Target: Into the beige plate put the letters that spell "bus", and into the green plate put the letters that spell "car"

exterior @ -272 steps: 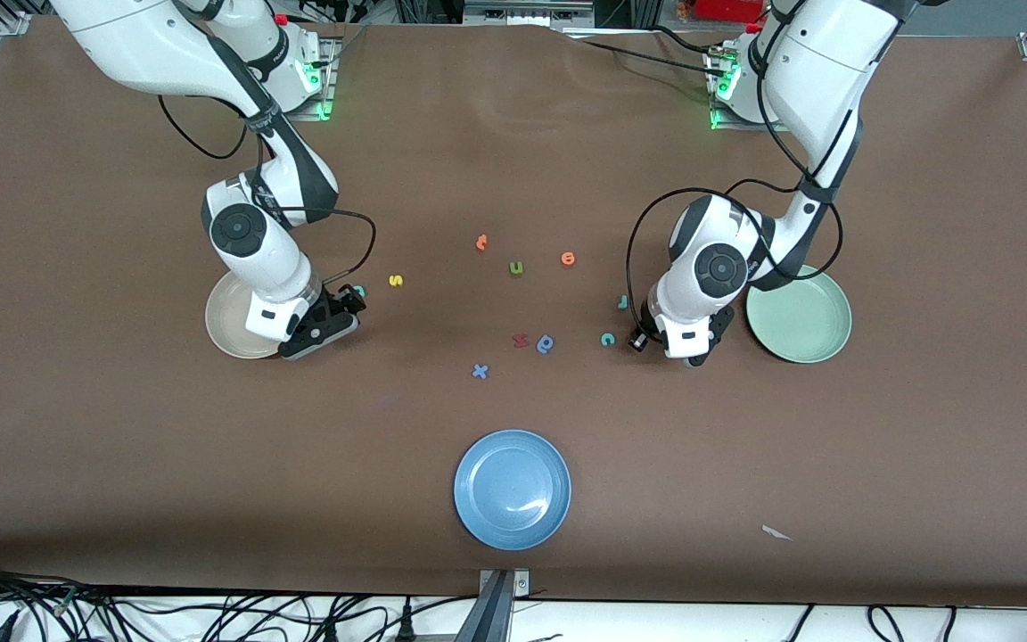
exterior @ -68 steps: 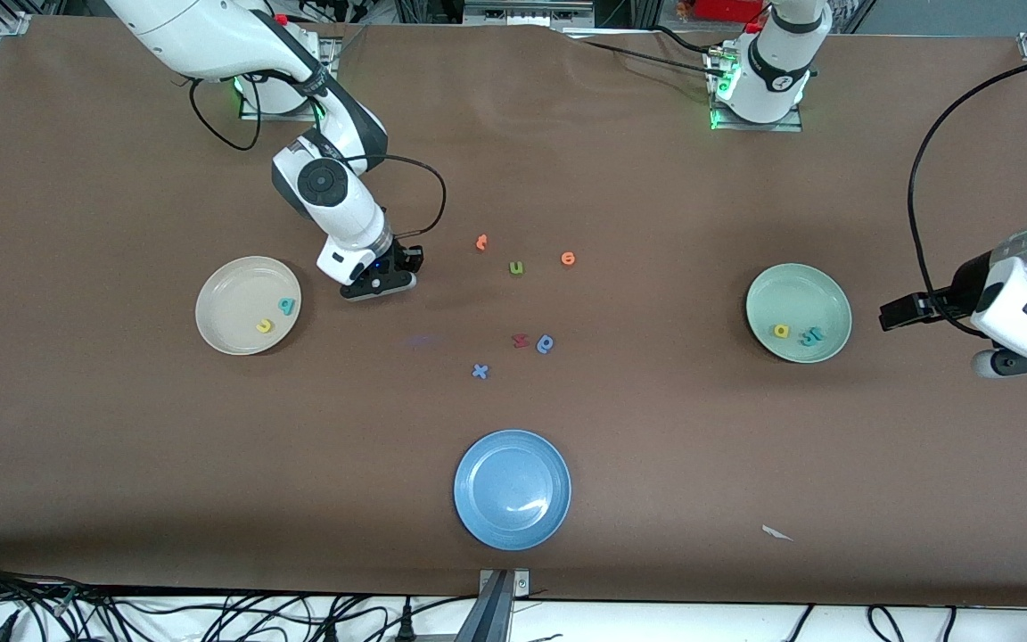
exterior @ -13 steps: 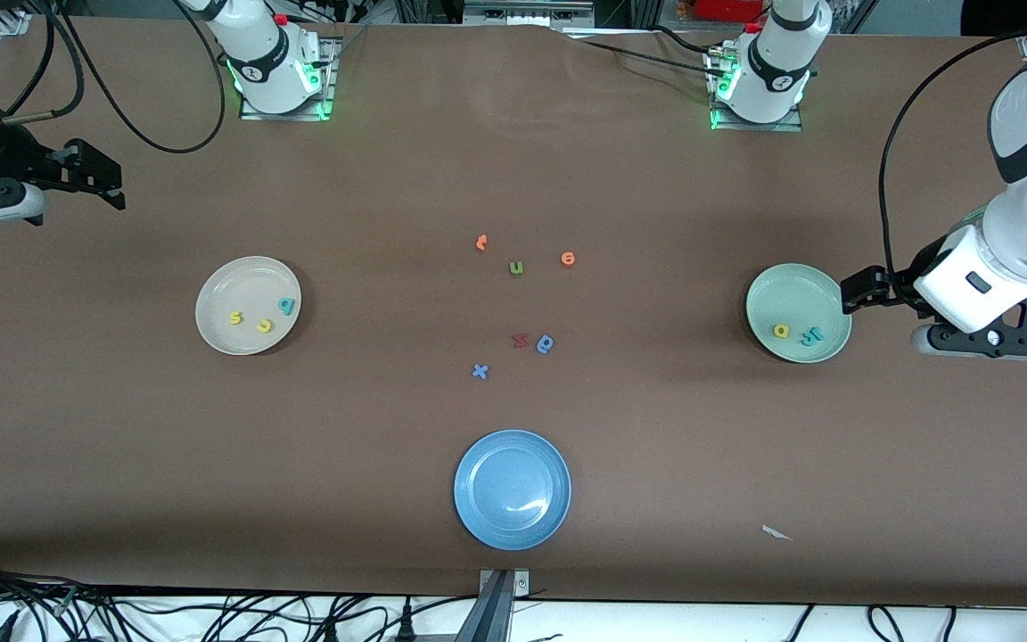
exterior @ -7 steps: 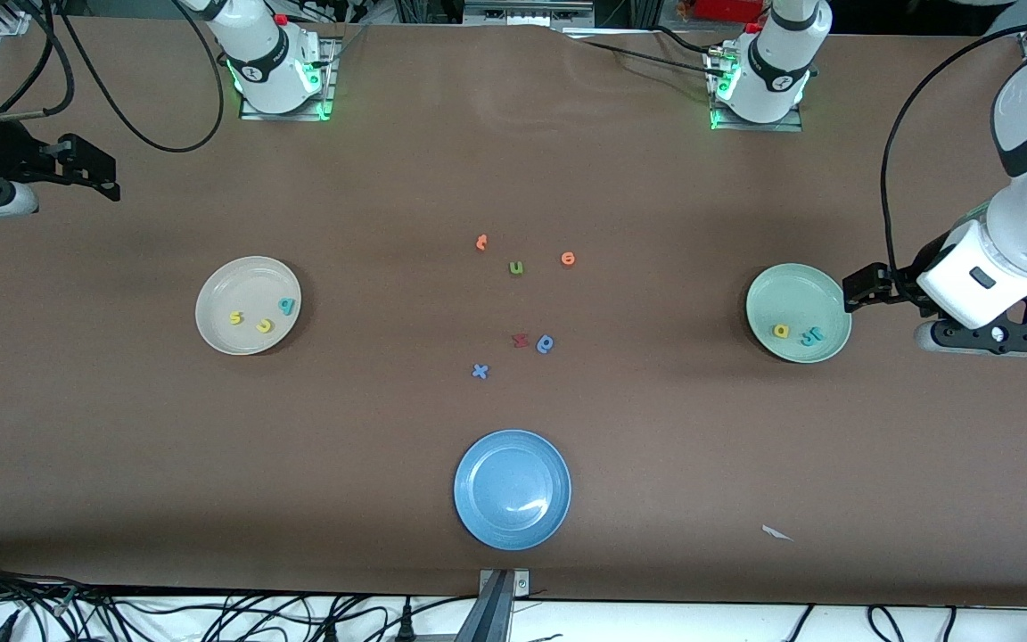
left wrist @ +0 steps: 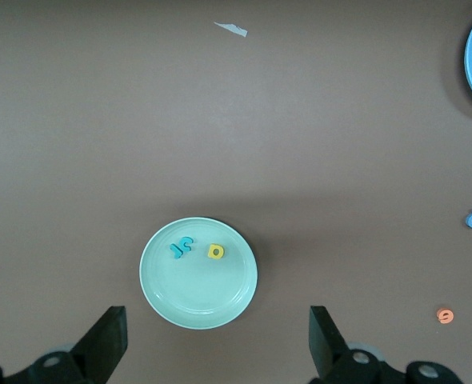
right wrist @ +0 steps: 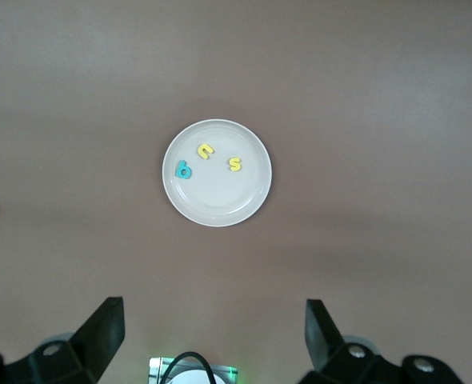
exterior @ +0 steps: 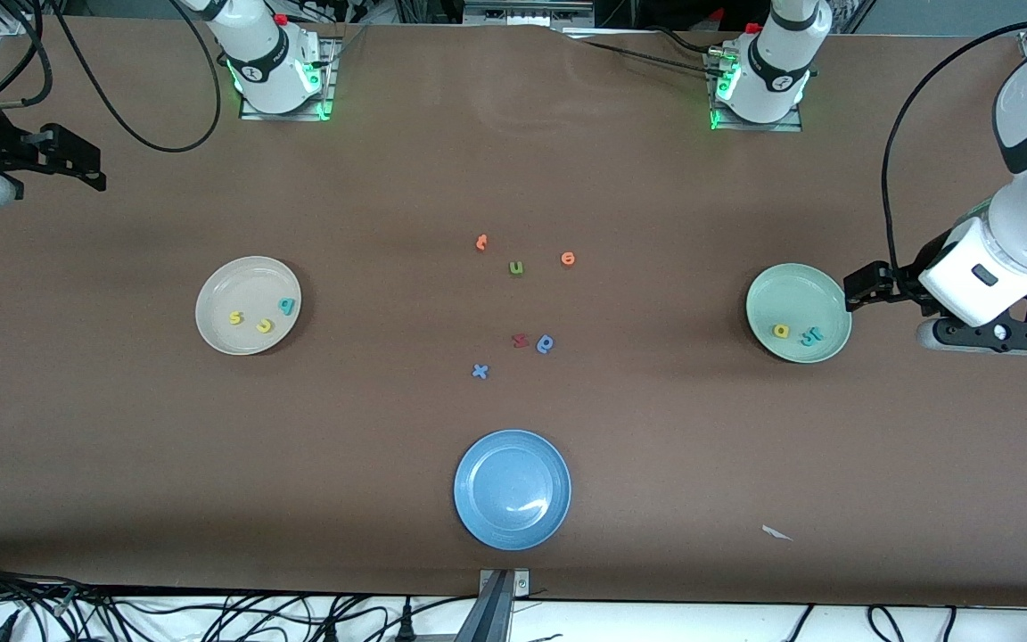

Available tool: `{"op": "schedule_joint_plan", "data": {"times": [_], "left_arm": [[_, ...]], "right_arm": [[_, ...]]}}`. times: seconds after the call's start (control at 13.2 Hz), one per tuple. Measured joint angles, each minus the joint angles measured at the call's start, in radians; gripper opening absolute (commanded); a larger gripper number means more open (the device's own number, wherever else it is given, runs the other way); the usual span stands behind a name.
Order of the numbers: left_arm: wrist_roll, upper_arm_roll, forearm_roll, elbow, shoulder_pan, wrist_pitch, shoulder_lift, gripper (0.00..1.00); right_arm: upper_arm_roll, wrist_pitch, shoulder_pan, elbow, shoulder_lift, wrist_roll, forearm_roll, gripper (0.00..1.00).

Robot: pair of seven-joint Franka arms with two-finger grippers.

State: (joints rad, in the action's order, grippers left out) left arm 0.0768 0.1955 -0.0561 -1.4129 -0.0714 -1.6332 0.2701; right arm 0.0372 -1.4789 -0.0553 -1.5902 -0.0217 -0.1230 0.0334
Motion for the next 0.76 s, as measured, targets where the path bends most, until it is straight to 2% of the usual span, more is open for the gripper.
{"op": "schedule_joint_plan", "data": {"times": [0.76], "left_arm": [[0.0,0.0,0.0,0.0,0.0,0.0,0.0,1.0]], "right_arm": [[0.004,0.002,0.0,0.009,0.0,0.001,0.0,1.0]]}}
